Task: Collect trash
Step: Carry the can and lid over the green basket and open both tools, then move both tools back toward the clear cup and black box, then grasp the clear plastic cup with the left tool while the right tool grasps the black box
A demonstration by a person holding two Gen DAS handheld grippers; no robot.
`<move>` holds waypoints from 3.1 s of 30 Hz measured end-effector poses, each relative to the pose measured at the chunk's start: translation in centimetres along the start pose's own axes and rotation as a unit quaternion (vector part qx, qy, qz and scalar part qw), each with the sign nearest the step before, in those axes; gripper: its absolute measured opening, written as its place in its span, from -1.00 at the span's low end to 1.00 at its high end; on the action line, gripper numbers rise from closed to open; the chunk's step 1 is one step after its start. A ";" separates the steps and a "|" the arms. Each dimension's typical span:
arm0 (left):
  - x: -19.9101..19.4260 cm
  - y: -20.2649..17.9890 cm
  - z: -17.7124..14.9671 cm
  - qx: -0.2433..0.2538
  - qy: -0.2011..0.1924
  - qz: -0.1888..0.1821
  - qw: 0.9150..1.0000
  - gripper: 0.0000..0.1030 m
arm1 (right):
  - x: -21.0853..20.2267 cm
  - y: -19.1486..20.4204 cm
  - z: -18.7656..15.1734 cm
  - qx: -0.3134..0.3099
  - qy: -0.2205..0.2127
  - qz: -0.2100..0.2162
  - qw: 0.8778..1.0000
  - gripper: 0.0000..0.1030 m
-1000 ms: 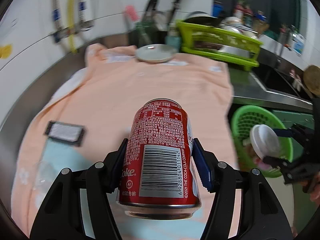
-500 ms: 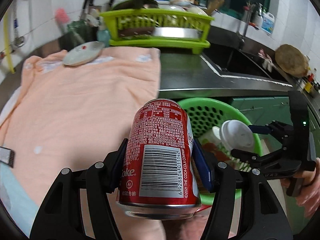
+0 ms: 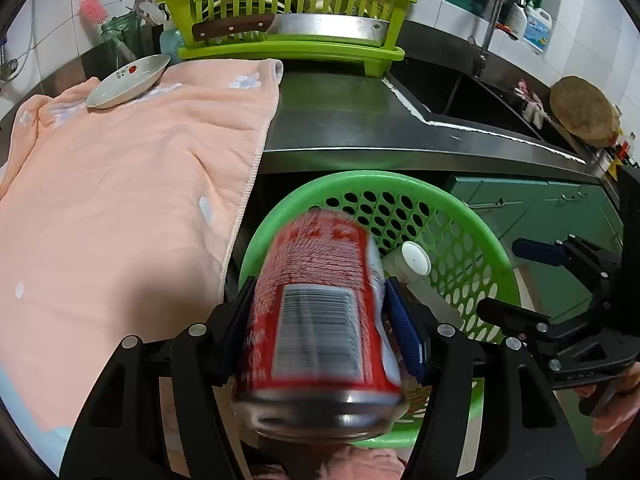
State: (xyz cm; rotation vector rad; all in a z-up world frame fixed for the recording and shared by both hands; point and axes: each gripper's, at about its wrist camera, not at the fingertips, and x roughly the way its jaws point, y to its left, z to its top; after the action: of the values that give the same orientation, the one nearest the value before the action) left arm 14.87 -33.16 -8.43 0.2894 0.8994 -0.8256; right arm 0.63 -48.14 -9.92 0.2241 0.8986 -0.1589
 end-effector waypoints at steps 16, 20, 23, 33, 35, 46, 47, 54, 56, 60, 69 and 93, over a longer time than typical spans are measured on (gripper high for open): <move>-5.2 3.6 -1.9 -0.023 -0.026 0.037 0.999 0.33 | -1.2 3.9 1.4 -0.035 -0.019 0.025 0.999 0.69; -7.5 6.2 -3.1 -0.047 -0.035 0.064 0.996 0.33 | -0.8 6.2 1.8 -0.054 -0.019 0.038 0.998 0.69; -9.2 8.7 -4.2 -0.072 -0.039 0.090 0.993 0.33 | -0.6 8.1 2.3 -0.069 -0.019 0.050 0.996 0.69; -15.5 19.0 -8.6 -0.169 -0.052 0.196 0.965 0.33 | 0.3 16.3 4.4 -0.136 -0.022 0.097 0.986 0.69; -16.9 20.8 -9.3 -0.185 -0.058 0.213 0.958 0.37 | 0.5 18.2 4.8 -0.150 -0.024 0.109 0.982 0.69; -22.4 29.3 -13.5 -0.299 -0.074 0.281 0.909 0.51 | 1.7 27.6 6.5 -0.217 -0.026 0.158 0.963 0.69; -22.4 30.3 -13.8 -0.321 -0.070 0.277 0.903 0.51 | 1.9 28.6 6.7 -0.223 -0.025 0.162 0.961 0.69; -21.1 34.4 -15.3 -0.411 -0.061 0.253 0.874 0.51 | 3.3 33.5 7.4 -0.266 -0.024 0.179 0.947 0.69; -20.6 35.2 -15.3 -0.422 -0.061 0.248 0.870 0.51 | 3.8 34.5 7.6 -0.274 -0.021 0.180 0.944 0.69; -19.6 36.6 -14.8 -0.432 -0.055 0.245 0.866 0.51 | 5.4 36.2 8.4 -0.285 -0.012 0.180 0.941 0.69; -18.3 38.9 -14.7 -0.443 -0.051 0.222 0.867 0.42 | 8.5 40.1 10.0 -0.311 0.004 0.190 0.931 0.69; -21.7 40.7 -16.3 -0.389 -0.077 0.177 0.901 0.19 | 17.2 52.4 14.6 -0.347 0.037 0.222 0.911 0.51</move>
State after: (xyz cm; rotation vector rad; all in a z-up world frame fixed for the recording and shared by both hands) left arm 28.05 13.86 -5.60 -0.3091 0.9220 -0.1081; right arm 34.31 -2.09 -8.06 -0.2361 0.9062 0.5947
